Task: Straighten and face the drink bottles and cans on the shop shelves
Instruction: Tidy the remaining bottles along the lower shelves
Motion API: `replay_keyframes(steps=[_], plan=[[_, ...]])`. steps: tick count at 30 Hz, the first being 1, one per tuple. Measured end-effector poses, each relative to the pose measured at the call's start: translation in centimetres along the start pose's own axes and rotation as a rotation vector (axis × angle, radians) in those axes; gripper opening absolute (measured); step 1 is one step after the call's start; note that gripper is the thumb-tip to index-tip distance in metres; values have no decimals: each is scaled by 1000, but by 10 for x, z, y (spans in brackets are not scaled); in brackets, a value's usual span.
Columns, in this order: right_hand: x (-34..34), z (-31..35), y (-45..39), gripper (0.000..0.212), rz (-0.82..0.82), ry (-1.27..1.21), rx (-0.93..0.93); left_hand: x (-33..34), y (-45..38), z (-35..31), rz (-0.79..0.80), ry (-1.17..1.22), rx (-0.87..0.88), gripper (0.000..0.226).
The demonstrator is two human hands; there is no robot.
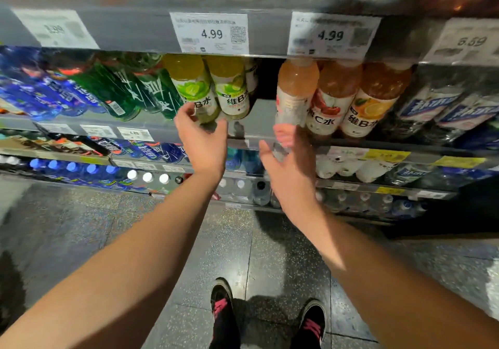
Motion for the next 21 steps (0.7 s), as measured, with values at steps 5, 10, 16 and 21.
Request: replay_keyframes(steps=[5, 10, 16, 21], plan=[[62, 12, -42, 59, 120, 31, 136, -1, -33, 11, 39, 38, 3, 79], [98, 2, -81, 82, 126, 64, 234, 10, -47, 23, 34, 105, -18, 78], [109, -4, -94, 76, 148, -15, 227, 13, -64, 31, 131, 126, 24, 67], [110, -4, -100, 61, 217, 4, 310, 8, -68, 31, 173, 118, 29, 56]])
Point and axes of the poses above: each hand's wrist, its own y-axis away from the middle knuckle, its own x-axis out of the palm, z = x × y, the point moved 2 cm from there along -y, towards the middle knuckle, and after that the axes turned 2 degrees about z, right-handed, at the moved point
